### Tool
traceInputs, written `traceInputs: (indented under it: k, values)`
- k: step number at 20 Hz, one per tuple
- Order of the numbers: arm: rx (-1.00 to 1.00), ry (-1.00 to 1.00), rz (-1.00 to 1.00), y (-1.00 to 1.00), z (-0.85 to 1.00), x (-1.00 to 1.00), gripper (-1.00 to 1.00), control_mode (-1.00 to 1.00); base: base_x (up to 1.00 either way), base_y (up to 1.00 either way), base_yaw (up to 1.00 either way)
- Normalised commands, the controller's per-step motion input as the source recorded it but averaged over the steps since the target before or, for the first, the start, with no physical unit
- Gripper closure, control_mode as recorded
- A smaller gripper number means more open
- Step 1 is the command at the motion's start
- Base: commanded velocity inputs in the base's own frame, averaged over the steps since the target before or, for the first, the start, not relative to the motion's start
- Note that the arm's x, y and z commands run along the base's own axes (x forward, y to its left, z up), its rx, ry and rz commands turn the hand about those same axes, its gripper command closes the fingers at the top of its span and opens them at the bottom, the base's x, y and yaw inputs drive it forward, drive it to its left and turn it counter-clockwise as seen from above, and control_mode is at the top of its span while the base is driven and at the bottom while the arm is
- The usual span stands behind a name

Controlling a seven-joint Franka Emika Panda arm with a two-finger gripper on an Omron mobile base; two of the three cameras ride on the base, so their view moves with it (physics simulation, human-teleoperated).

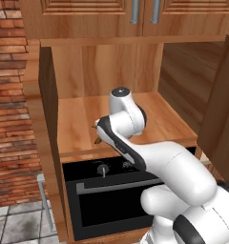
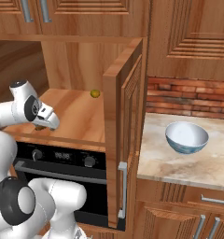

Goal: Pick the banana from the cabinet and place it in the bowl. Then pick the bowl and place it in the sink. Then turn on the sink facuet.

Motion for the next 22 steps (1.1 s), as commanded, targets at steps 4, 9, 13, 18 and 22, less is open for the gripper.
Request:
traceInputs:
  k: [4,9,13,18,22]
  values:
    - [0.00,-0.04,0.00,0.13,-0.02,0.14,-1.00,-1.00,0.00,0.00,0.00]
    - [0.00,-0.05,0.01,0.15,0.00,0.14,-1.00,-1.00,0.00,0.00,0.00]
    - [0.00,-0.05,0.03,0.14,0.00,0.16,-1.00,-1.00,0.00,0.00,0.00]
    - [0.00,-0.02,0.02,0.06,0.00,0.22,-1.00,-1.00,0.00,0.00,0.00]
    - [0.00,0.00,0.00,0.06,-0.08,0.23,-1.00,-1.00,0.00,0.00,0.00]
